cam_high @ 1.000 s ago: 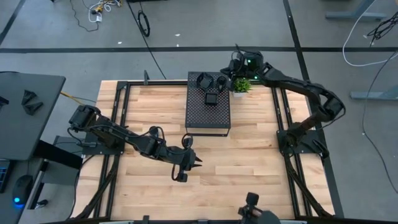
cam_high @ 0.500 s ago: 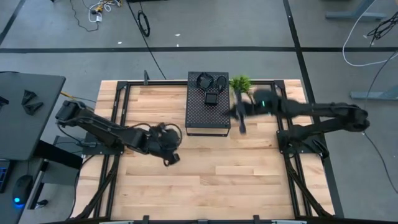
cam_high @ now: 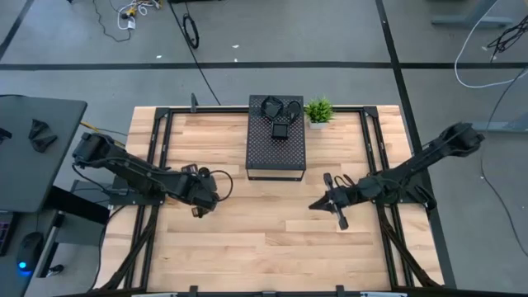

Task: Pick & Place Mini shaped plates
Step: Stack the black drop-shaped plate on top of the black drop-shaped plate on the shelf

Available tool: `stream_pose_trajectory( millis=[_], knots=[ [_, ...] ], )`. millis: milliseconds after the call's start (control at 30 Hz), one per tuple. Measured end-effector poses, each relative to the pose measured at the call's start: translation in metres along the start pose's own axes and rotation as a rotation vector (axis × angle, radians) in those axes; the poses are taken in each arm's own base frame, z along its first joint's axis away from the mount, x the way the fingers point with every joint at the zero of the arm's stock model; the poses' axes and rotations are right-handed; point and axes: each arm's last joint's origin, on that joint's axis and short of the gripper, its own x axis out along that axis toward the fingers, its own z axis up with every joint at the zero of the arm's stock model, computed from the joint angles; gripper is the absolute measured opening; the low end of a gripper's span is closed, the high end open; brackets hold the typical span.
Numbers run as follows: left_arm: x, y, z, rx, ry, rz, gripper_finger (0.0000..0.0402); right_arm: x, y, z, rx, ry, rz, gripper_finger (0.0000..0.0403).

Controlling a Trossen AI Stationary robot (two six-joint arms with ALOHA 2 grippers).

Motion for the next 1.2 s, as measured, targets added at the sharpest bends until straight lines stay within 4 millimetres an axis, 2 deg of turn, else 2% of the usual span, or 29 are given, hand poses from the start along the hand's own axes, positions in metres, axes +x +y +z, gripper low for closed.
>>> stream_pose_trajectory(
  millis=[133,333,500,900,1067,1200],
  knots=[
    [0.019,0.002,-0.005,0.154,-0.045,0.024,0.0187,-0.002,0.004,-0.001,0.014,-0.009,-0.025,0.0002],
    [0.033,0.01,-0.007,0.241,-0.087,0.111,0.0185,-0.002,0.005,0.003,-0.01,-0.051,-0.026,0.0002],
    [0.043,0.014,-0.01,0.263,-0.045,0.029,0.0151,-0.002,0.005,0.005,-0.019,-0.066,-0.026,0.0002],
    [0.045,0.013,-0.005,0.302,-0.102,0.024,0.0012,-0.002,0.005,0.004,-0.026,-0.063,-0.025,0.0002],
    [0.039,0.008,-0.001,0.303,-0.132,0.003,0.0008,-0.002,0.005,0.004,-0.026,-0.063,-0.025,0.0002],
    [0.023,-0.004,0.014,0.266,-0.218,-0.09,0.0004,-0.002,0.005,0.004,-0.022,-0.063,-0.02,0.0002]
  ],
)
